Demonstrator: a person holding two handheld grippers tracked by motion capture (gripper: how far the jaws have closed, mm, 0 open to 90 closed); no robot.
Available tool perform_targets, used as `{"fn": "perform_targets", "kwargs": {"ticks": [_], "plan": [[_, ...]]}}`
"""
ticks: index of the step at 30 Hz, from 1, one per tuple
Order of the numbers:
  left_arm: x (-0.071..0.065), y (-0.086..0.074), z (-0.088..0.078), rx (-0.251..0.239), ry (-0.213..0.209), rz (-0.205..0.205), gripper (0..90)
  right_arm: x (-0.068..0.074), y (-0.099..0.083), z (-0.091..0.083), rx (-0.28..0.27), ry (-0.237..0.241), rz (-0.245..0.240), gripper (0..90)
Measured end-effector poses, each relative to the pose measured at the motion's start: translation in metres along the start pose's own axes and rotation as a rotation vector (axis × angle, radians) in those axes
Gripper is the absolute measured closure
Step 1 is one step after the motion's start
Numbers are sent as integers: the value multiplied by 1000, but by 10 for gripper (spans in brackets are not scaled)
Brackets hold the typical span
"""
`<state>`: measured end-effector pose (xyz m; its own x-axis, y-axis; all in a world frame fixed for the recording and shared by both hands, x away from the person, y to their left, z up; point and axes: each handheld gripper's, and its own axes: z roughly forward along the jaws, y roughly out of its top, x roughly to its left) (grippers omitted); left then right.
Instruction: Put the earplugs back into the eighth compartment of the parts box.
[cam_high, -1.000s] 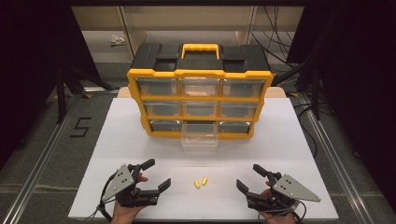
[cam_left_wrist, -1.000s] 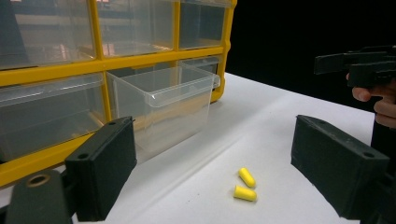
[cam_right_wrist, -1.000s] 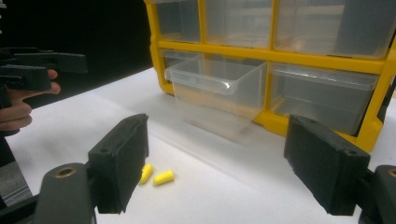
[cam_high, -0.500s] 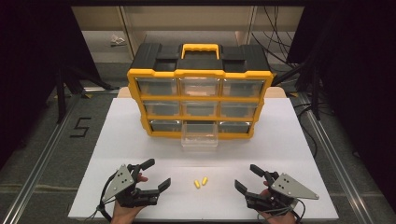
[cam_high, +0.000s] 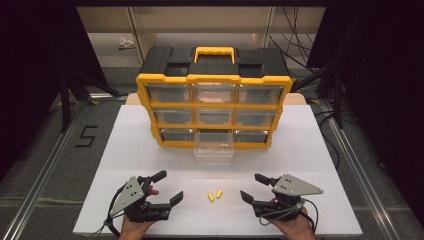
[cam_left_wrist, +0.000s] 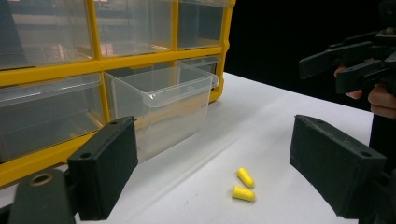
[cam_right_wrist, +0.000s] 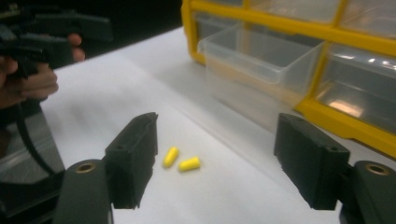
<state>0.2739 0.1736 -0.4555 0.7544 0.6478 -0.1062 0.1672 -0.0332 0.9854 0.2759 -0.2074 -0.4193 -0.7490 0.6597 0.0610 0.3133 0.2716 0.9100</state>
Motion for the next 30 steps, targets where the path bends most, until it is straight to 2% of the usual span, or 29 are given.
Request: {"fn": "perform_targets", "kwargs": {"ticks": [4,5,6,7,9,13,15,16,17,18,21,26,27,30], "plan": [[0,0,0,1,-3,0,148,3,6,14,85,17,-42,323],[0,0,0,1,-3,0,148,3,6,14,85,17,-42,323],[0,0,0,2,-2,1,148,5,8,22,129,24,-59,324],[0,0,0,2,-2,1,147,5,8,22,129,24,-59,324],[0,0,0,-2,-4,2,148,6,11,31,176,31,-73,335],[0,0,0,-3,-3,1,148,11,13,45,263,37,-134,349],[0,0,0,-5,-3,1,148,12,14,49,280,42,-136,351],[0,0,-1,-8,-2,1,148,14,14,58,316,50,-140,362],[0,0,-1,-8,-2,1,148,14,14,58,316,50,-140,362],[0,0,-1,-10,-2,1,149,14,13,66,348,47,-143,378],[0,0,-1,-9,-4,2,150,13,13,72,372,46,-138,393],[-1,0,0,-7,-7,17,151,10,9,94,448,57,-144,429],[-1,0,0,-7,-7,17,151,10,9,94,448,57,-144,429],[-1,0,0,-6,-8,17,151,11,6,109,502,57,-159,459]]}}
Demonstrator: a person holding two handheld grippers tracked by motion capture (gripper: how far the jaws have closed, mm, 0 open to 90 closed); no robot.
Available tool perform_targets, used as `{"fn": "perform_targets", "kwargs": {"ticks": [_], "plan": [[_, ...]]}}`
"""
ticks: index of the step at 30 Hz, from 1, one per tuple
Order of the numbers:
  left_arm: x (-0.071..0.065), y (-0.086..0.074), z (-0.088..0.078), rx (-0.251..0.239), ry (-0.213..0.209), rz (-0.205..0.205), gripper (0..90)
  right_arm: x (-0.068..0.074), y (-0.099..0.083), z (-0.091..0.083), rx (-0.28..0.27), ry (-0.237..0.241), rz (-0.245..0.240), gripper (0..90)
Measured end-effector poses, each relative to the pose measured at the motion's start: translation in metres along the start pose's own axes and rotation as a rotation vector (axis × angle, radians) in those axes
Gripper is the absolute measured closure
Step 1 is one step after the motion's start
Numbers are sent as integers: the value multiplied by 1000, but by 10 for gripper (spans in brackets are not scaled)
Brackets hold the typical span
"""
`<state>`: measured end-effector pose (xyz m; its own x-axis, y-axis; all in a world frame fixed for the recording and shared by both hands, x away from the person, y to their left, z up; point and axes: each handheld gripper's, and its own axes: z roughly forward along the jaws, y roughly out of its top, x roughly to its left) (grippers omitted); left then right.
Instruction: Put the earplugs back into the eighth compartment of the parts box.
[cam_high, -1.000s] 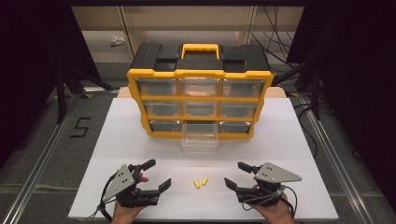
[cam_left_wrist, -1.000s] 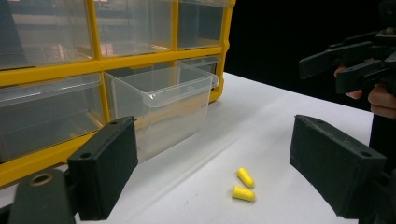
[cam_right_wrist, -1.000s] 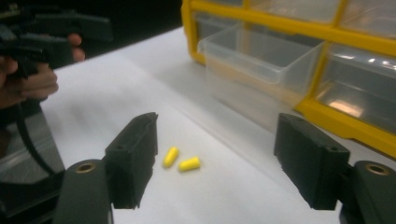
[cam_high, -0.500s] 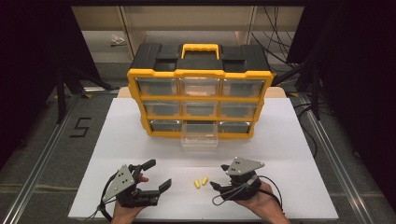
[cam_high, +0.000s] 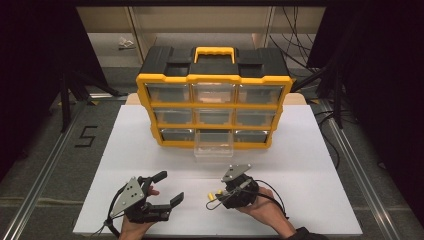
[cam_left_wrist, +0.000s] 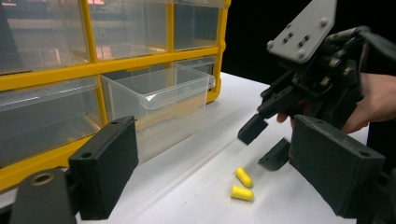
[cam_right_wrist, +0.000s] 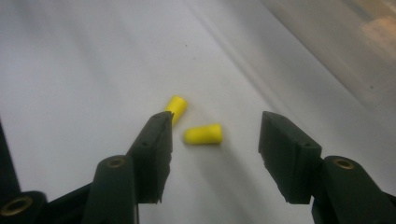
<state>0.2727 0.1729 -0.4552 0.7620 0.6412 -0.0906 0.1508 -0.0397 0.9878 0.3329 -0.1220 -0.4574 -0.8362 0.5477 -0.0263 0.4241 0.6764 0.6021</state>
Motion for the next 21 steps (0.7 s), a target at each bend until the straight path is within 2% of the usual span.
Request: {"fn": "perform_targets", "kwargs": {"ticks": [7,11,14,18,21], "plan": [[0,0,0,-1,1,-3,151,-1,2,13,40,16,-4,509],[0,0,0,0,-1,-3,151,-1,3,20,58,21,-23,551],[0,0,0,2,-3,-5,151,-2,3,24,74,14,-24,566],[1,0,0,3,-3,-6,152,-2,2,26,67,39,-26,641],[1,0,0,5,-3,-8,151,-1,2,27,64,35,-26,688]]}}
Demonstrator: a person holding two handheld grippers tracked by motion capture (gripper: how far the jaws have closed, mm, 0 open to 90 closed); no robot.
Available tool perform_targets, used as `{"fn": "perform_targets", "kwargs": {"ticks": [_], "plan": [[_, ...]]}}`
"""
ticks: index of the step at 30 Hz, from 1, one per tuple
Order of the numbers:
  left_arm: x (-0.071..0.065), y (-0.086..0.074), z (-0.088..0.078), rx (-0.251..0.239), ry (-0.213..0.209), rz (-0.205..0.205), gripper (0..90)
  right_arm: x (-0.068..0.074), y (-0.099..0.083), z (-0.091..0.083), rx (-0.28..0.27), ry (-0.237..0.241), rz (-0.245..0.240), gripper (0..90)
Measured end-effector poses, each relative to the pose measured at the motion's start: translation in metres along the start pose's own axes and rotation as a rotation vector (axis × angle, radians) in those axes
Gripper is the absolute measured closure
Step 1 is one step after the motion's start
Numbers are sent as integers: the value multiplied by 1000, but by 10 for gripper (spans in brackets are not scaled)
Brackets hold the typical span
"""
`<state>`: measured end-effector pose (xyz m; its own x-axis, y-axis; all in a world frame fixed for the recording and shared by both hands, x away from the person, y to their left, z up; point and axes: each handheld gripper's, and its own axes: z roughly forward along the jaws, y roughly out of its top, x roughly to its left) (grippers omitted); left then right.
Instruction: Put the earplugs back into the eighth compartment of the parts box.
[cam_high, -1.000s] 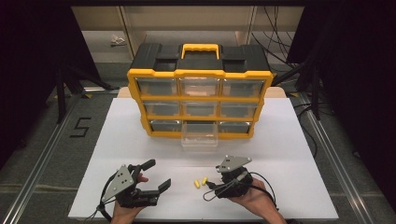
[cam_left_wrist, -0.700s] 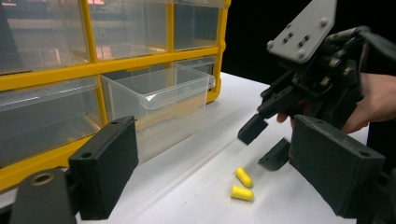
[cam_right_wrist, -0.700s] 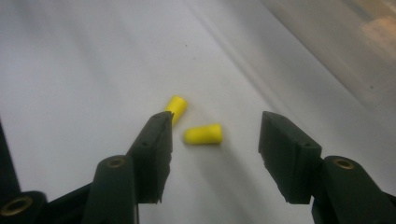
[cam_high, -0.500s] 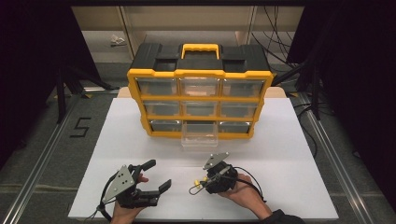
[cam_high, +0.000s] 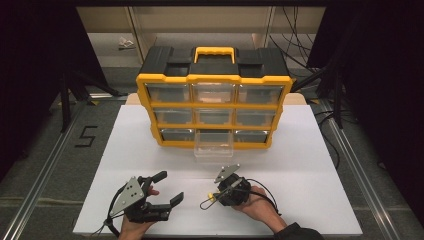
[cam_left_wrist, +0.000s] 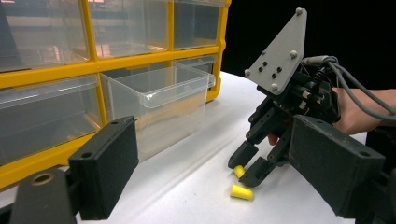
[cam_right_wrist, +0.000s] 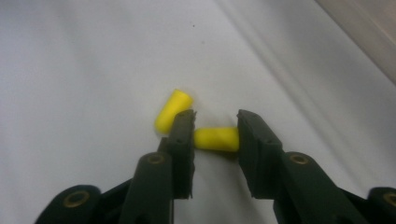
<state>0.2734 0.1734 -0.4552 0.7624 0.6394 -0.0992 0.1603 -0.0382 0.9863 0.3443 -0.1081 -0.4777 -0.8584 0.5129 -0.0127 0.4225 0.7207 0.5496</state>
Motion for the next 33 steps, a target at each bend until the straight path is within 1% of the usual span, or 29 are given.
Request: {"fn": "perform_targets", "kwargs": {"ticks": [2,4,5,7,8,9,10,11,12,14,15,18,19,20,21,22,26,27,28,29,30,31,32,33], "plan": [[0,0,0,-1,0,1,152,-1,0,0,1,2,-1,700],[0,0,0,0,-1,2,153,-3,-1,-2,-5,-7,1,709],[0,0,0,-1,-2,2,152,-6,-1,-6,-23,3,21,711],[0,0,0,-2,-2,0,153,-9,0,-13,-54,-6,41,716],[0,0,0,-2,-2,0,152,-9,0,-13,-54,-6,41,716],[0,0,0,-2,-2,-1,152,-11,0,-18,-71,-12,44,716],[0,0,-1,-4,-4,-4,153,-14,1,-28,-107,-22,55,714],[0,0,-1,-4,-4,-4,153,-14,1,-28,-107,-22,55,714],[1,1,-1,-12,-11,-18,153,-16,2,-35,-134,-24,60,712],[2,1,-1,-15,-11,-26,155,-17,1,-37,-141,-23,58,711],[3,1,-2,-19,-5,-30,155,-17,2,-42,-157,-27,61,708],[3,1,-2,-21,-2,-27,156,-17,4,-49,-179,-27,58,707],[3,1,-2,-21,-2,-27,156,-17,4,-49,-179,-27,58,707],[2,1,-2,-20,-3,-25,157,-17,6,-54,-199,-29,58,706],[2,1,-2,-17,-3,-21,157,-17,6,-54,-199,-29,58,706],[2,0,-1,-13,-6,-19,157,-16,7,-57,-217,-29,53,706],[1,0,-1,-16,-3,-19,157,-16,8,-61,-234,-36,49,705],[2,0,-1,-15,0,-20,157,-17,10,-63,-250,-45,46,704],[2,0,-1,-15,0,-20,157,-17,10,-63,-250,-45,46,704],[2,0,-2,-15,2,-21,157,-19,13,-66,-271,-56,37,705],[2,0,-1,-15,3,-22,157,-19,13,-66,-271,-56,37,705],[3,-1,-1,-16,3,-23,157,-20,17,-70,-293,-61,35,704],[3,-1,-1,-16,3,-23,157,-20,17,-70,-293,-61,35,704],[2,-1,-1,-16,4,-21,157,-22,22,-74,-315,-67,36,704]]}}
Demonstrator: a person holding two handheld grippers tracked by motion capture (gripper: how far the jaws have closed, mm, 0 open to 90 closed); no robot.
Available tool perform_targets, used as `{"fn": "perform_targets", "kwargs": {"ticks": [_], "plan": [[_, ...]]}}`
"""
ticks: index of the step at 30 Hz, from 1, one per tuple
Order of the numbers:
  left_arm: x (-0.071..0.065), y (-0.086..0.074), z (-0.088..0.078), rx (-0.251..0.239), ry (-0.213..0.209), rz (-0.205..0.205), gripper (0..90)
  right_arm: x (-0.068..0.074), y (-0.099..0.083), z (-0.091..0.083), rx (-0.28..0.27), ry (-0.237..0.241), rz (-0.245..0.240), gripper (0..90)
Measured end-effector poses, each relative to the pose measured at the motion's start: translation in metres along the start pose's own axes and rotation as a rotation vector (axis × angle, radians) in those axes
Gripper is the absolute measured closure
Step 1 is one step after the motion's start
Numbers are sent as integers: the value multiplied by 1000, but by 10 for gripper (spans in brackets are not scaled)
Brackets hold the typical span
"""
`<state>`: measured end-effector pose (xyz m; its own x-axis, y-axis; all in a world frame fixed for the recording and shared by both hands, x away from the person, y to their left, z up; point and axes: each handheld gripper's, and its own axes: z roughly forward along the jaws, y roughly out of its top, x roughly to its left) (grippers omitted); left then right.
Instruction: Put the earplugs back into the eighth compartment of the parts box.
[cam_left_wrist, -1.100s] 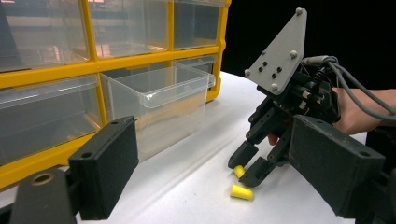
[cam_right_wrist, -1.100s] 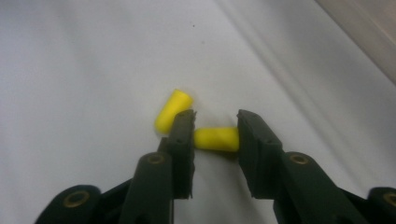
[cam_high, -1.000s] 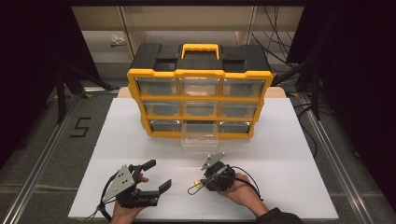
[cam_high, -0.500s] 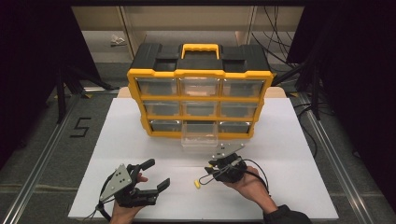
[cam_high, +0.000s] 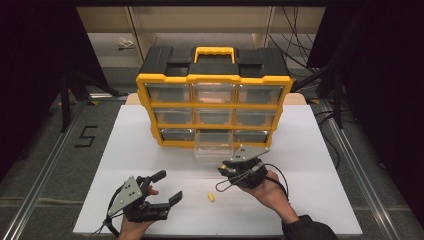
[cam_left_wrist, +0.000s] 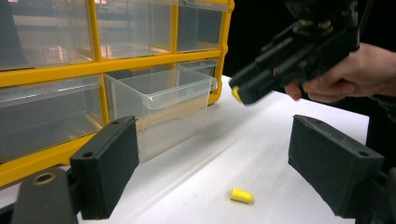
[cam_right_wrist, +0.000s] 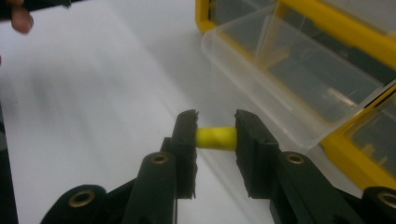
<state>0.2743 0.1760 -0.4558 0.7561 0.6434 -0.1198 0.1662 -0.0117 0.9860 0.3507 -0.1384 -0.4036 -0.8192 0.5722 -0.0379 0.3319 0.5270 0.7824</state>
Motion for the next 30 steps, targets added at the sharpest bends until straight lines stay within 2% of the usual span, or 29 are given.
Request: {"fn": "perform_targets", "kwargs": {"ticks": [4,8,18,30], "plan": [[0,0,0,1,2,2,157,-4,5,-5,-40,-13,14,702],[0,0,0,-1,2,3,157,-6,6,-6,-54,-23,27,701],[-1,0,0,-3,-2,5,157,-24,12,-4,-108,-82,77,698],[-1,0,0,-3,-6,5,157,-36,19,8,-122,-108,90,693]]}}
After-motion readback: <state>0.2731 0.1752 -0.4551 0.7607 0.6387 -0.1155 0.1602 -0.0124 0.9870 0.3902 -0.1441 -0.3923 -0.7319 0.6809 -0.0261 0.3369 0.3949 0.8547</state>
